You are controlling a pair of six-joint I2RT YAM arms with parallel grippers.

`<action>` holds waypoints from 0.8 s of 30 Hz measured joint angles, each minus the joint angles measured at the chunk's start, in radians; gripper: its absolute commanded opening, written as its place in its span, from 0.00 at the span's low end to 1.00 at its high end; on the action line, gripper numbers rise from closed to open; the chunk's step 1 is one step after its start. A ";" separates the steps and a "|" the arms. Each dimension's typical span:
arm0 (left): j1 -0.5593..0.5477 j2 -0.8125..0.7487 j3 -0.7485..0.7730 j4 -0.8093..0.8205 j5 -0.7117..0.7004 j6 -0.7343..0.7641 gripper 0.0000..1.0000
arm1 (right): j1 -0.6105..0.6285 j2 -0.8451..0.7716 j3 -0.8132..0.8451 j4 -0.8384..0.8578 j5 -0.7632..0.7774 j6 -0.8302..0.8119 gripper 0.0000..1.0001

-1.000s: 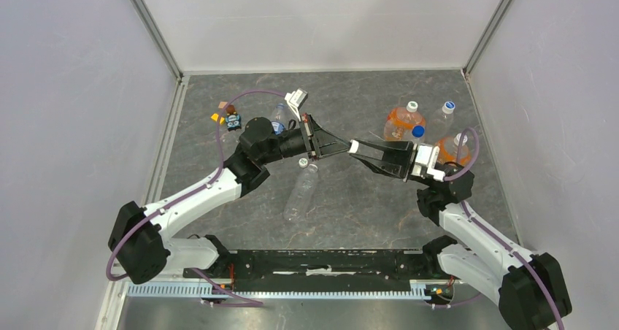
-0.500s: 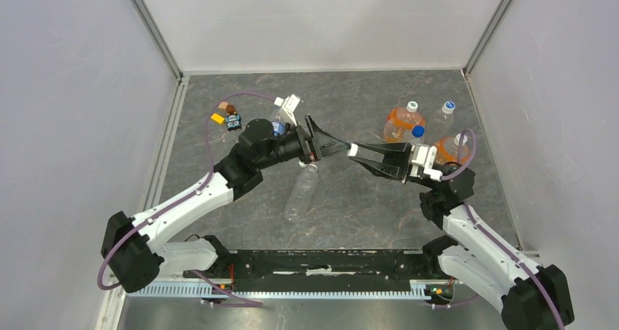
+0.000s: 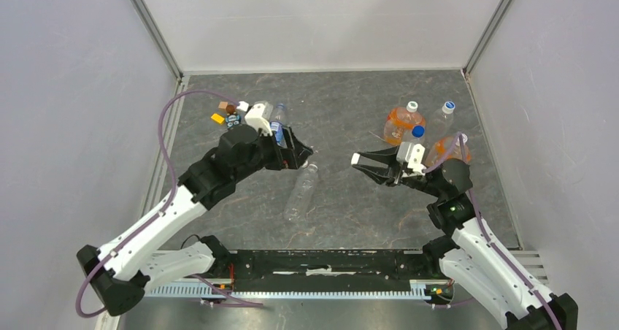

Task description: Screw on the bottle caps

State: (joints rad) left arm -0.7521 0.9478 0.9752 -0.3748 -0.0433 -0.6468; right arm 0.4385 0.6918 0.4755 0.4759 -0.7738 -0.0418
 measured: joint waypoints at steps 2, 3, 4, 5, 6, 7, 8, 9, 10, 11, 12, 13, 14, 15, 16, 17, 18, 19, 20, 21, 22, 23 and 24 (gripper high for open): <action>0.000 0.060 0.056 -0.101 -0.029 0.042 1.00 | 0.000 -0.014 0.005 -0.081 0.016 -0.027 0.00; 0.000 0.089 0.074 -0.134 -0.037 0.056 1.00 | 0.000 -0.018 0.008 -0.119 0.024 -0.038 0.00; -0.001 0.136 0.092 -0.178 -0.045 0.075 1.00 | 0.000 -0.021 0.012 -0.155 0.034 -0.049 0.00; -0.003 0.172 0.096 -0.209 -0.053 0.089 1.00 | 0.000 -0.024 0.013 -0.185 0.043 -0.058 0.00; -0.006 0.199 0.096 -0.236 -0.058 0.099 1.00 | 0.000 -0.028 0.013 -0.208 0.049 -0.063 0.00; -0.010 0.230 0.096 -0.267 -0.061 0.109 1.00 | 0.000 -0.032 0.013 -0.230 0.055 -0.068 0.00; -0.014 0.259 0.096 -0.294 -0.065 0.118 1.00 | 0.000 -0.034 0.013 -0.244 0.060 -0.071 0.00; -0.020 0.287 0.096 -0.315 -0.071 0.125 1.00 | 0.000 -0.037 0.013 -0.259 0.064 -0.073 0.00; -0.025 0.311 0.098 -0.331 -0.078 0.128 1.00 | 0.000 -0.038 0.013 -0.272 0.069 -0.077 0.00; -0.033 0.343 0.102 -0.349 -0.085 0.132 1.00 | 0.000 -0.038 0.013 -0.280 0.073 -0.079 0.00; -0.040 0.377 0.108 -0.362 -0.090 0.138 1.00 | 0.000 -0.038 0.013 -0.289 0.077 -0.081 0.00; -0.049 0.410 0.114 -0.369 -0.095 0.143 1.00 | 0.000 -0.038 0.013 -0.297 0.080 -0.084 0.00; -0.059 0.442 0.120 -0.378 -0.100 0.144 1.00 | 0.000 -0.038 0.013 -0.303 0.081 -0.085 0.00; -0.068 0.479 0.127 -0.386 -0.110 0.146 1.00 | 0.000 -0.038 0.013 -0.309 0.084 -0.088 0.00; -0.080 0.500 0.130 -0.388 -0.114 0.148 1.00 | 0.000 -0.037 0.013 -0.314 0.085 -0.089 0.00; -0.091 0.528 0.137 -0.395 -0.122 0.149 1.00 | 0.000 -0.037 0.013 -0.317 0.087 -0.090 0.00; -0.102 0.557 0.145 -0.401 -0.133 0.151 1.00 | 0.000 -0.037 0.013 -0.320 0.087 -0.092 0.00; -0.110 0.583 0.153 -0.403 -0.140 0.154 1.00 | 0.000 -0.037 0.013 -0.322 0.087 -0.093 0.00; -0.119 0.616 0.166 -0.406 -0.148 0.158 0.99 | 0.000 -0.037 0.013 -0.322 0.087 -0.095 0.00; -0.124 0.645 0.176 -0.408 -0.159 0.159 0.97 | 0.000 -0.037 0.013 -0.323 0.087 -0.096 0.00; -0.128 0.673 0.185 -0.410 -0.169 0.162 0.95 | 0.000 -0.038 0.013 -0.324 0.088 -0.096 0.00; -0.130 0.696 0.192 -0.410 -0.177 0.163 0.94 | 0.000 -0.038 0.013 -0.325 0.090 -0.097 0.00; -0.132 0.719 0.198 -0.411 -0.189 0.166 0.92 | 0.000 -0.039 0.013 -0.327 0.092 -0.097 0.00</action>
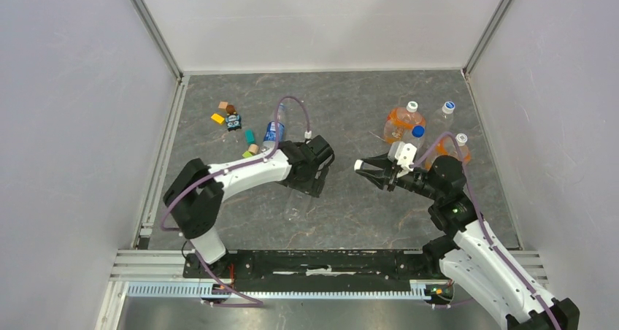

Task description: Screw on the bottle caps

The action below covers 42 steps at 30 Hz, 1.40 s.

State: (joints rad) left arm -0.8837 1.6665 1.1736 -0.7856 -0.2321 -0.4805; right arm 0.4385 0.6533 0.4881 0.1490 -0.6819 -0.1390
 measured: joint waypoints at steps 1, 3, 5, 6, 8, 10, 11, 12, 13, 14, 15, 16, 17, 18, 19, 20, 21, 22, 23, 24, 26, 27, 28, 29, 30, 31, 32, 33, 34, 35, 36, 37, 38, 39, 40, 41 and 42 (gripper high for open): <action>0.000 0.022 0.006 -0.002 -0.007 0.003 0.92 | 0.000 -0.001 0.000 -0.001 0.002 -0.001 0.00; 0.000 0.059 0.015 -0.004 -0.020 0.004 0.87 | 0.000 -0.004 0.000 -0.002 0.006 -0.001 0.00; 0.000 0.098 0.026 -0.006 -0.026 0.006 0.79 | 0.000 -0.008 0.000 -0.002 0.007 -0.001 0.00; 0.000 0.115 0.029 -0.005 -0.027 0.008 0.75 | 0.000 -0.009 0.000 -0.002 0.008 -0.001 0.00; 0.000 0.142 0.031 -0.002 -0.026 0.010 0.70 | 0.000 -0.011 0.000 -0.004 0.010 -0.002 0.00; 0.000 0.158 0.031 0.000 -0.024 0.012 0.65 | 0.000 -0.011 0.000 -0.009 0.010 -0.002 0.00; 0.000 0.158 0.031 0.000 -0.024 0.013 0.61 | 0.000 -0.012 0.000 -0.011 0.010 -0.002 0.00; 0.000 0.155 0.031 0.003 -0.024 0.013 0.60 | 0.000 -0.013 0.000 -0.013 0.011 -0.003 0.00; 0.000 0.153 0.031 0.006 -0.023 0.014 0.57 | 0.000 -0.016 0.000 -0.014 0.011 -0.005 0.00; -0.002 0.147 0.030 0.010 -0.022 0.019 0.56 | 0.000 -0.019 0.000 -0.016 0.011 -0.006 0.00; -0.003 0.140 0.026 0.018 -0.021 0.025 0.55 | 0.000 -0.022 0.000 -0.017 0.011 -0.006 0.00; -0.005 0.130 0.016 0.033 -0.019 0.032 0.52 | 0.000 -0.024 0.000 -0.018 0.012 -0.007 0.00; -0.006 0.120 0.008 0.041 -0.018 0.035 0.51 | 0.000 -0.026 0.000 -0.020 0.013 -0.008 0.00; -0.008 0.103 -0.007 0.053 -0.015 0.041 0.49 | 0.000 -0.027 0.000 -0.024 0.014 -0.008 0.00; -0.010 0.081 -0.023 0.063 -0.009 0.047 0.48 | 0.000 -0.027 0.000 -0.030 0.014 -0.008 0.00; -0.011 0.055 -0.037 0.068 -0.002 0.055 0.48 | 0.000 -0.028 0.001 -0.039 0.014 -0.009 0.00; -0.013 0.024 -0.053 0.076 0.004 0.064 0.48 | 0.000 -0.028 0.003 -0.047 0.014 -0.009 0.00; -0.014 -0.009 -0.066 0.085 0.009 0.074 0.48 | 0.000 -0.028 0.006 -0.060 0.016 -0.010 0.00; -0.015 -0.042 -0.077 0.093 0.013 0.085 0.46 | 0.000 -0.027 0.012 -0.071 0.019 -0.010 0.00; -0.015 -0.084 -0.093 0.110 0.021 0.101 0.45 | 0.000 -0.027 0.021 -0.086 0.023 -0.013 0.00; -0.016 -0.179 -0.125 0.140 0.028 0.131 0.41 | 0.000 -0.024 0.043 -0.115 0.030 -0.017 0.00; -0.015 -0.231 -0.138 0.154 0.029 0.148 0.39 | 0.000 -0.020 0.061 -0.134 0.032 -0.020 0.00; -0.015 -0.273 -0.147 0.165 0.028 0.163 0.36 | 0.000 -0.017 0.076 -0.149 0.034 -0.022 0.00; -0.015 -0.328 -0.157 0.182 0.027 0.186 0.32 | 0.000 -0.014 0.092 -0.166 0.035 -0.024 0.00; -0.015 -0.367 -0.163 0.194 0.027 0.203 0.28 | 0.000 -0.013 0.104 -0.179 0.036 -0.026 0.00; -0.015 -0.412 -0.169 0.213 0.026 0.226 0.27 | 0.000 -0.010 0.119 -0.195 0.037 -0.028 0.00; -0.015 -0.455 -0.177 0.231 0.025 0.252 0.26 | 0.000 -0.010 0.129 -0.205 0.037 -0.032 0.00; -0.015 -0.497 -0.184 0.251 0.024 0.277 0.26 | 0.000 -0.008 0.142 -0.221 0.038 -0.035 0.00; -0.015 -0.531 -0.190 0.267 0.025 0.298 0.27 | 0.000 -0.004 0.154 -0.240 0.039 -0.041 0.00; -0.015 -0.573 -0.200 0.295 0.026 0.327 0.27 | 0.000 0.002 0.170 -0.262 0.040 -0.047 0.00; -0.015 -0.608 -0.208 0.318 0.027 0.354 0.27 | 0.000 0.006 0.184 -0.278 0.040 -0.052 0.00; -0.015 -0.640 -0.218 0.348 0.032 0.385 0.27 | 0.000 0.015 0.206 -0.305 0.040 -0.061 0.00; -0.015 -0.669 -0.229 0.374 0.037 0.417 0.27 | 0.000 0.023 0.220 -0.319 0.040 -0.066 0.00; -0.015 -0.692 -0.240 0.399 0.048 0.445 0.27 | 0.000 0.032 0.241 -0.346 0.040 -0.074 0.00; -0.015 -0.721 -0.256 0.431 0.057 0.483 0.27 | 0.000 0.043 0.264 -0.373 0.040 -0.083 0.00; -0.015 -0.742 -0.269 0.457 0.067 0.519 0.27 | 0.000 0.053 0.288 -0.396 0.040 -0.092 0.00; -0.015 -0.758 -0.283 0.483 0.078 0.555 0.28 | 0.000 0.064 0.312 -0.420 0.039 -0.101 0.00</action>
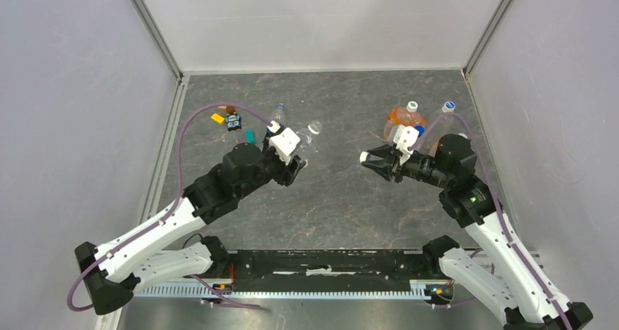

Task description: Screw on the bottle caps

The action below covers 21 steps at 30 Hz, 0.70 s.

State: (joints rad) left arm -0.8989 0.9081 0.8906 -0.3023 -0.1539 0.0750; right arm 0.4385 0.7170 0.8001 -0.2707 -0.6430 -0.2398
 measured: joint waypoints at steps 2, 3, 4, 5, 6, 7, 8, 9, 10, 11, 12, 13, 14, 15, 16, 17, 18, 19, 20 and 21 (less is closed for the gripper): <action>0.000 -0.021 -0.031 0.050 0.028 0.077 0.28 | 0.000 0.020 0.040 -0.032 -0.005 -0.016 0.00; 0.000 -0.029 -0.055 0.082 0.045 0.122 0.28 | 0.000 0.031 0.058 -0.046 -0.011 -0.022 0.00; 0.000 -0.036 -0.079 0.107 0.063 0.161 0.28 | 0.000 0.041 0.072 -0.056 -0.017 -0.028 0.00; 0.000 -0.047 -0.120 0.153 0.087 0.212 0.27 | 0.000 0.056 0.088 -0.070 -0.031 -0.035 0.00; 0.000 -0.057 -0.161 0.190 0.107 0.257 0.25 | 0.002 0.069 0.101 -0.082 -0.042 -0.041 0.00; 0.000 -0.065 -0.196 0.219 0.122 0.293 0.24 | 0.005 0.084 0.113 -0.092 -0.051 -0.048 0.00; 0.000 -0.076 -0.253 0.272 0.140 0.343 0.24 | 0.010 0.103 0.126 -0.107 -0.061 -0.055 0.00; 0.000 -0.082 -0.289 0.298 0.153 0.375 0.24 | 0.016 0.117 0.135 -0.119 -0.066 -0.062 0.00; 0.000 -0.086 -0.323 0.323 0.164 0.406 0.23 | 0.023 0.132 0.145 -0.130 -0.071 -0.069 0.00; 0.000 -0.088 -0.353 0.345 0.172 0.437 0.23 | 0.032 0.145 0.153 -0.143 -0.074 -0.076 0.00; 0.000 -0.088 -0.367 0.352 0.179 0.457 0.23 | 0.041 0.157 0.161 -0.156 -0.075 -0.082 0.00; 0.000 -0.088 -0.374 0.360 0.183 0.475 0.23 | 0.051 0.167 0.167 -0.164 -0.075 -0.088 0.00; 0.000 -0.088 -0.377 0.366 0.188 0.496 0.22 | 0.060 0.175 0.173 -0.171 -0.076 -0.092 0.00; 0.000 -0.090 -0.377 0.380 0.191 0.515 0.22 | 0.075 0.186 0.180 -0.177 -0.075 -0.099 0.00; 0.000 -0.092 -0.378 0.389 0.192 0.526 0.22 | 0.085 0.193 0.185 -0.180 -0.074 -0.103 0.00; 0.000 -0.096 -0.378 0.396 0.194 0.539 0.21 | 0.098 0.201 0.189 -0.183 -0.073 -0.106 0.00; 0.000 -0.101 -0.379 0.402 0.200 0.549 0.21 | 0.110 0.208 0.194 -0.185 -0.071 -0.108 0.00; 0.000 -0.105 -0.380 0.406 0.203 0.558 0.20 | 0.121 0.216 0.200 -0.187 -0.071 -0.111 0.00; 0.000 -0.108 -0.381 0.408 0.208 0.566 0.20 | 0.134 0.225 0.205 -0.187 -0.070 -0.115 0.00; 0.000 -0.111 -0.383 0.409 0.209 0.572 0.20 | 0.146 0.233 0.210 -0.187 -0.068 -0.117 0.00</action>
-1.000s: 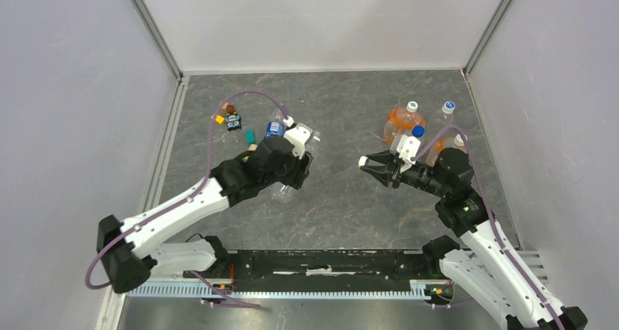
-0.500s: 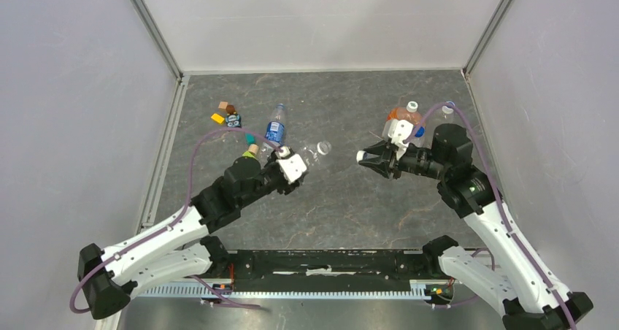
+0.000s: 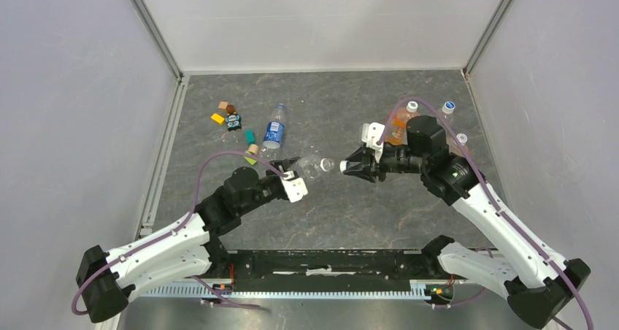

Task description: Screw on the bottle caps

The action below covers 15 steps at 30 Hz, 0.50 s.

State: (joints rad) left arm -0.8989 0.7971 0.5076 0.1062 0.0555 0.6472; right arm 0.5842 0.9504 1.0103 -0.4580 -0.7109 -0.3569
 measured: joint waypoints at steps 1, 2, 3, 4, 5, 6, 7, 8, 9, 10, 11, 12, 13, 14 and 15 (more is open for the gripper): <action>0.000 -0.003 -0.002 -0.001 0.001 0.005 0.19 | 0.014 0.010 0.005 0.001 0.006 -0.003 0.00; 0.000 -0.005 -0.004 -0.002 0.001 0.009 0.19 | 0.029 0.018 0.009 0.001 0.013 -0.007 0.00; 0.000 -0.006 -0.006 -0.004 0.002 0.014 0.19 | 0.041 0.026 0.011 0.001 0.018 -0.009 0.00; 0.000 -0.007 -0.007 -0.006 0.002 0.016 0.19 | 0.059 0.034 0.016 0.001 0.029 -0.013 0.00; 0.000 -0.007 -0.007 -0.007 0.002 0.018 0.19 | 0.072 0.040 0.018 0.002 0.037 -0.015 0.00; 0.000 -0.007 -0.007 -0.007 0.002 0.021 0.19 | 0.084 0.044 0.019 0.003 0.043 -0.016 0.00; 0.000 -0.007 -0.007 -0.007 0.002 0.024 0.19 | 0.093 0.047 0.020 0.005 0.051 -0.018 0.00; 0.000 -0.007 -0.007 -0.008 0.003 0.026 0.18 | 0.106 0.050 0.020 0.010 0.062 -0.019 0.00; 0.000 -0.007 -0.007 -0.009 0.003 0.028 0.18 | 0.114 0.051 0.020 0.015 0.069 -0.020 0.00; 0.000 -0.007 -0.007 -0.013 0.003 0.029 0.18 | 0.121 0.052 0.020 0.019 0.078 -0.022 0.00; 0.000 -0.007 -0.007 -0.018 0.003 0.031 0.18 | 0.127 0.053 0.020 0.024 0.087 -0.024 0.00; 0.000 -0.007 -0.007 -0.024 0.004 0.031 0.18 | 0.132 0.055 0.022 0.029 0.094 -0.026 0.00; 0.000 -0.007 -0.007 -0.030 0.004 0.032 0.18 | 0.137 0.057 0.023 0.033 0.102 -0.027 0.00; 0.000 -0.007 -0.007 -0.032 0.004 0.032 0.18 | 0.141 0.059 0.026 0.036 0.111 -0.027 0.00; 0.000 -0.007 -0.007 -0.035 0.004 0.032 0.18 | 0.143 0.060 0.026 0.039 0.120 -0.028 0.00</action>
State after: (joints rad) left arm -0.8989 0.7902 0.5007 0.0708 0.0597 0.6788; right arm 0.7277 1.0103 1.0367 -0.4191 -0.5907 -0.3851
